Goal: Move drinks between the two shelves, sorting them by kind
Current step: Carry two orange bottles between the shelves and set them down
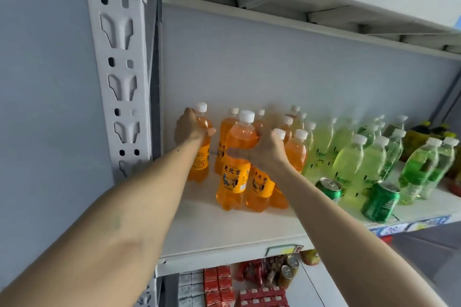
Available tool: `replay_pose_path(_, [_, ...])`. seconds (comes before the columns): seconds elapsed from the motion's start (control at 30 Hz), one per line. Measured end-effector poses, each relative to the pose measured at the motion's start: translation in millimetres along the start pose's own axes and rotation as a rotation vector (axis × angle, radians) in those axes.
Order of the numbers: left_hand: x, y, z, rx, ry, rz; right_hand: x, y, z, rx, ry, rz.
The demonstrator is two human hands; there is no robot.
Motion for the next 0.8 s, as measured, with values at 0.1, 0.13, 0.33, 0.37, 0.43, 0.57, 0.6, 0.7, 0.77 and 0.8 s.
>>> replay_pose_path(0.1, [6, 15, 7, -0.009, -0.070, -0.015, -7, 11, 19, 0.051, 0.003, 0.007])
replay_pose_path(0.13, [9, 19, 11, -0.007, -0.091, -0.016, -10, 12, 24, 0.062, 0.018, 0.009])
replay_pose_path(0.33, [13, 39, 31, 0.038, -0.055, 0.048, -19, 30, 49, 0.116, 0.076, -0.013])
replay_pose_path(0.37, [13, 41, 35, 0.062, -0.054, 0.058, -20, 33, 50, 0.123, 0.072, -0.019])
replay_pose_path(0.43, [18, 45, 42, 0.086, -0.061, 0.053, -22, 39, 54, 0.133, 0.063, -0.022])
replay_pose_path(0.57, [28, 53, 45, 0.088, -0.107, -0.023, -27, 47, 59, 0.148, 0.042, -0.030])
replay_pose_path(0.6, [30, 55, 46, 0.100, -0.108, -0.042, -27, 49, 61, 0.152, 0.034, -0.030])
replay_pose_path(0.7, [33, 57, 47, 0.134, -0.083, -0.067, -29, 51, 67, 0.153, 0.030, -0.023])
replay_pose_path(0.77, [33, 57, 47, 0.140, -0.097, -0.071, -30, 53, 71, 0.154, 0.041, -0.020])
replay_pose_path(0.8, [33, 56, 48, 0.139, -0.103, -0.079, -31, 54, 74, 0.154, 0.050, -0.016])
Point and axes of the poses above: each hand's wrist, its own y-axis towards the middle knuckle, its own z-axis out of the palm, x = y × z, the point moved 10 cm from there along y, towards the middle knuckle, and after that the axes turned 4 degrees about -x, right-handed, at the moved point
